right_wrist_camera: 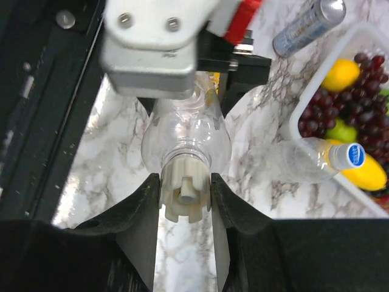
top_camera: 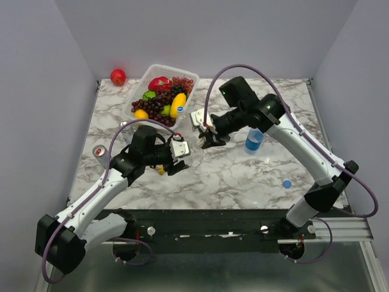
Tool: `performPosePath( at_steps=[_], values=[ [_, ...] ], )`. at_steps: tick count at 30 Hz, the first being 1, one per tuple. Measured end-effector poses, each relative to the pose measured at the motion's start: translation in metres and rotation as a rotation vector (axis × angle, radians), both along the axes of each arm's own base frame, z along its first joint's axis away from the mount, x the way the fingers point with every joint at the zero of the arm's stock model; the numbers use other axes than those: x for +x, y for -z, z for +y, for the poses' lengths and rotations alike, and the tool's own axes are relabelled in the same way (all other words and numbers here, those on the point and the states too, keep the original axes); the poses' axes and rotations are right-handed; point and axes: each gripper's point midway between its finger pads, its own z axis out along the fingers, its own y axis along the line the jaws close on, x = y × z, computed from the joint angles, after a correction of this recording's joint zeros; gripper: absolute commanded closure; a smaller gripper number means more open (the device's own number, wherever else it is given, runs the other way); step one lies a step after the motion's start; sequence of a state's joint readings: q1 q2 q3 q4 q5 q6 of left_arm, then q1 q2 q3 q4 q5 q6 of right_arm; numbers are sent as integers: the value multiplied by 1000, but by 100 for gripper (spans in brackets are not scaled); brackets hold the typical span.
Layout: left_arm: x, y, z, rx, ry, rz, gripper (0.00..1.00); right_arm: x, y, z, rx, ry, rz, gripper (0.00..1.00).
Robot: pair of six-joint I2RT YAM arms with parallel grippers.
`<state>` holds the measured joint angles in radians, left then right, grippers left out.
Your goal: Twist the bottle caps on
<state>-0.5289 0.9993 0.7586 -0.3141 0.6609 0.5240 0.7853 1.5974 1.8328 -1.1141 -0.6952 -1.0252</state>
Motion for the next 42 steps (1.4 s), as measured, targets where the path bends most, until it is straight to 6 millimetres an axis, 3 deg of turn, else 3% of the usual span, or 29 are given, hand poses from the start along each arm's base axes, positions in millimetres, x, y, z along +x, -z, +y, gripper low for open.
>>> performPosePath(
  at_steps=[7,11,12,13,15,17,19,22,24,27,28,30,34,38,42],
  values=[
    [22,-2,8,31,-155,-43,100,26,-6,18,-16,290,343,100],
    [28,10,18,86,-243,-39,100,37,12,20,-43,463,619,99],
    [27,15,20,100,-250,-32,100,38,18,20,-56,504,696,91],
    [26,19,21,112,-256,-26,100,39,24,19,-70,545,787,73],
    [26,25,23,132,-269,-13,100,43,30,18,-85,591,892,66],
    [28,26,23,131,-286,-8,100,50,28,18,-84,619,965,52],
    [33,19,21,102,-309,-18,100,61,15,17,-56,631,979,43],
    [37,4,13,39,-301,-55,100,80,-25,13,58,608,921,33],
    [31,-1,9,2,-278,-53,100,96,-54,-6,165,609,859,31],
    [18,1,1,-52,-231,-8,100,104,-81,-42,288,611,786,17],
    [14,2,-2,-67,-214,10,100,100,-84,-51,313,600,768,3],
    [6,0,-9,-125,-170,56,100,82,-85,-58,343,537,751,1],
    [-3,-24,-27,-251,-81,117,100,47,-65,-50,367,381,754,1],
    [-8,-45,-43,-345,-3,163,100,45,-53,-39,385,309,737,1],
    [-14,-52,-50,-385,41,204,100,41,-61,-30,417,232,683,1]
  ],
)
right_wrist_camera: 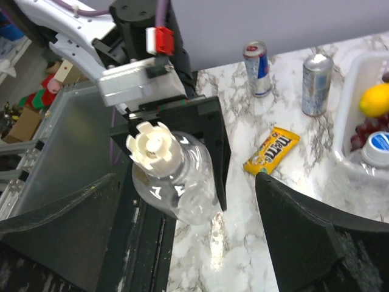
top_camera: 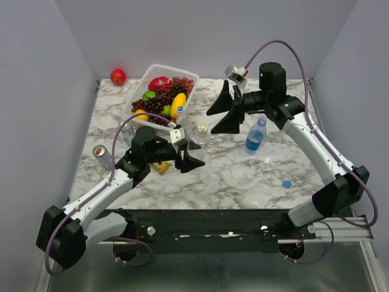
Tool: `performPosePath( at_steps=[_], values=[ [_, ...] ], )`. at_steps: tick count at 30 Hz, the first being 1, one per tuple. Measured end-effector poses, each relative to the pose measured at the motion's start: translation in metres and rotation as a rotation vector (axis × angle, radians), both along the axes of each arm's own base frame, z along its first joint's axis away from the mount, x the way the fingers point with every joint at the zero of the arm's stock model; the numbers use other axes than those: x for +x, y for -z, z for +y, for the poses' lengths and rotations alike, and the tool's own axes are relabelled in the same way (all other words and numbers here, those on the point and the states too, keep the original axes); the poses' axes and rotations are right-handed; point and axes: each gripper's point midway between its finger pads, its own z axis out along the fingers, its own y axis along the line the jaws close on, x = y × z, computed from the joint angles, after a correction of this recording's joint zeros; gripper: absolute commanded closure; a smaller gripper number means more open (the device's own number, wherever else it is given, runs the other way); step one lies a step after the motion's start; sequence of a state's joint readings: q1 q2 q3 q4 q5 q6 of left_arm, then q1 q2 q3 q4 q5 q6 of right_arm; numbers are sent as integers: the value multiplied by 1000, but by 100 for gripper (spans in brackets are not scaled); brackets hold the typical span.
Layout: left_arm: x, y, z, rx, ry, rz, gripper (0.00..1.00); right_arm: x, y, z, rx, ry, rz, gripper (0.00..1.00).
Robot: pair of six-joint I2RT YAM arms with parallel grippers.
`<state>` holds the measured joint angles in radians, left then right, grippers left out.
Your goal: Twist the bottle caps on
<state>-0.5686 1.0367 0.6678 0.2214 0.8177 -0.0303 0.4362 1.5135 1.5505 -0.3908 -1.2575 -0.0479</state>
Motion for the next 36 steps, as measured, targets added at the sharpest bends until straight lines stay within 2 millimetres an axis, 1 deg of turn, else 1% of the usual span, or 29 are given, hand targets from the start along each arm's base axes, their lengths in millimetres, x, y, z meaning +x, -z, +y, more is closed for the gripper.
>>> performPosePath(
  at_steps=[4,9,14,17,20,21,24,26,28,30,32,36],
  values=[
    [-1,-1,-3,-9,22,17,100,-13,-6,11,28,-67,-33,0],
    [2,-9,-8,-19,38,12,100,-29,-6,24,41,-148,-21,1],
    [6,-13,-8,-36,28,45,100,-36,-8,28,48,-175,-14,0],
    [15,-16,-5,-63,4,90,100,-35,-6,28,50,-158,-24,1],
    [15,-17,-3,-76,6,133,100,-33,-2,26,46,-111,-47,0],
    [16,-17,-2,-79,6,143,100,-30,2,25,38,-89,-49,1],
    [22,-19,4,-89,-17,162,100,-33,-1,14,33,-29,-88,0],
    [29,-20,9,-95,-46,162,100,-40,-1,7,17,-2,-87,1],
    [34,-23,13,-105,-63,145,100,-42,0,1,-3,41,-82,0],
    [31,-26,12,-110,-55,131,100,-38,-1,-2,-11,74,-66,1],
    [26,-27,10,-110,-41,122,100,-27,-1,-4,-17,108,-20,0],
    [15,-27,3,-103,3,107,100,-2,-4,6,-2,131,73,1]
  ],
)
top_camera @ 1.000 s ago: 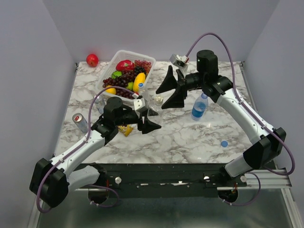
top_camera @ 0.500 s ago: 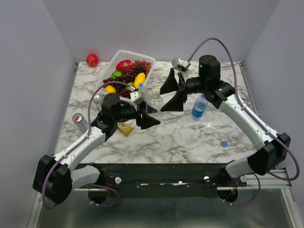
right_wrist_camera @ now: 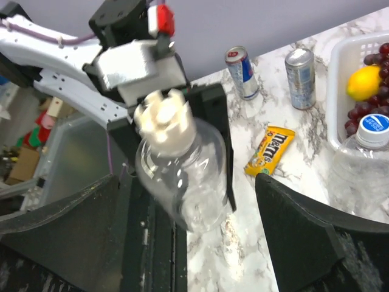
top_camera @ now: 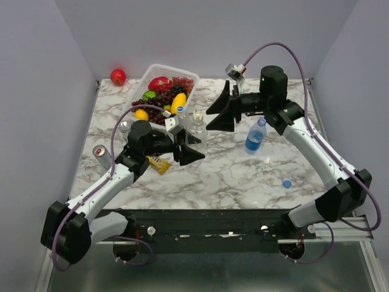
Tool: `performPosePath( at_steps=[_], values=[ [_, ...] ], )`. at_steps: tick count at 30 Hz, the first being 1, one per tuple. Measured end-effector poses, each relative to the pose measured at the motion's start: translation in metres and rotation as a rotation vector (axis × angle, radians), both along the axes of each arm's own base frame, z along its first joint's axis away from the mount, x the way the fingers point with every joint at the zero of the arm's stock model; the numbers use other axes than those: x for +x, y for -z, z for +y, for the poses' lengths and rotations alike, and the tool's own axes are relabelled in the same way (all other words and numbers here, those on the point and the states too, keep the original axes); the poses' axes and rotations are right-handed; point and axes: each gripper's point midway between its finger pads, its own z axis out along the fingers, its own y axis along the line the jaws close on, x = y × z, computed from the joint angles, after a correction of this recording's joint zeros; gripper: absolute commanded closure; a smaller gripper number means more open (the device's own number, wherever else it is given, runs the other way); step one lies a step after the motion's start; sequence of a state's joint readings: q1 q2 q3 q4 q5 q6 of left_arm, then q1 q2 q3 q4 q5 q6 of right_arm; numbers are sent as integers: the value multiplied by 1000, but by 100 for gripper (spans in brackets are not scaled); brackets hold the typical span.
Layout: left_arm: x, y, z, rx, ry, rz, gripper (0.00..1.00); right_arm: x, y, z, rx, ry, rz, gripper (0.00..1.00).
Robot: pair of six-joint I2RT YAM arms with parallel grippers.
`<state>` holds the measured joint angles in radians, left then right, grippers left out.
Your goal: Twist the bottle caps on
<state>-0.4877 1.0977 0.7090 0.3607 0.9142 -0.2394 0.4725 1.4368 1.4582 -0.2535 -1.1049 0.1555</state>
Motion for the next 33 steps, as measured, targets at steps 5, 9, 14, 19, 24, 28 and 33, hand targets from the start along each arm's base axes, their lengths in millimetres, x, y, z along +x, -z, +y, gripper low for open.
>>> performPosePath(
  at_steps=[5,9,14,19,24,28,33],
  values=[
    [-8,4,-6,15,38,-11,100,14,-5,17,40,-58,82,1],
    [-7,9,-7,33,42,2,100,1,-13,28,65,-140,101,1],
    [-6,12,-8,39,42,12,100,-19,-21,37,85,-224,86,0],
    [-2,8,-6,19,27,49,100,-27,-18,34,90,-231,76,0],
    [4,2,0,-4,10,65,100,-21,-18,27,100,-160,36,0],
    [19,-2,11,-20,-51,75,100,-22,-16,13,90,-115,37,1],
    [26,-2,16,-20,-82,72,100,-27,-21,-4,80,-78,-1,1]
  ],
)
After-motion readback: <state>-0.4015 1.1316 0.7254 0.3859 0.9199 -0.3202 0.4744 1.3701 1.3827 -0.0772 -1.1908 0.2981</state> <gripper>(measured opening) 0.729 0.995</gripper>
